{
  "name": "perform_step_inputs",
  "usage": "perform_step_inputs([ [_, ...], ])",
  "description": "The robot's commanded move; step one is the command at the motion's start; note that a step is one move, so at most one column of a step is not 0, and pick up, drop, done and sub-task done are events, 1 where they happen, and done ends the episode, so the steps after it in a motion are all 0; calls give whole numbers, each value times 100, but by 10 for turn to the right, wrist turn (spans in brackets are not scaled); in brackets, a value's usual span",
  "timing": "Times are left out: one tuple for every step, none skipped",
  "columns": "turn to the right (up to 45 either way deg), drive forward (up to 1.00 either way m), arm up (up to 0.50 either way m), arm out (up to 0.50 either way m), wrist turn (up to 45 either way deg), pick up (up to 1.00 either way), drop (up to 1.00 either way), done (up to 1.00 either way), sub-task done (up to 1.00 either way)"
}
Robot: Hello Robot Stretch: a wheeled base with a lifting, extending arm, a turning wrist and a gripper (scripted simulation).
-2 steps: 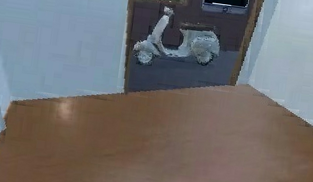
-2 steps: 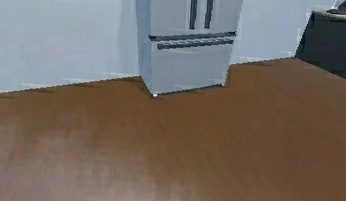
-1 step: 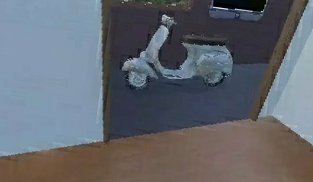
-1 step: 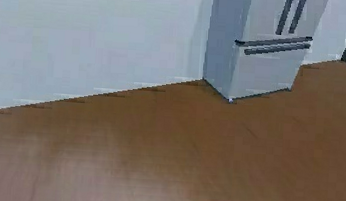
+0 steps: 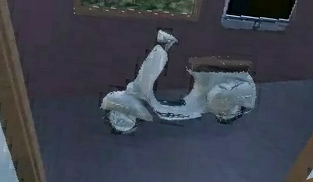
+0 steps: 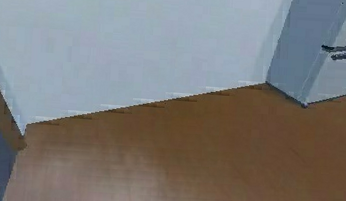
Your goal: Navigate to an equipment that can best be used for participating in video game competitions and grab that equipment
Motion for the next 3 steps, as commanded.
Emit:
perform_step_inputs([
  [0, 55, 0, 0, 0, 0, 0, 0, 0],
  [-180, 0, 0, 0, 0, 0, 0, 0, 0],
  [0, 50, 0, 0, 0, 0, 0, 0, 0],
])
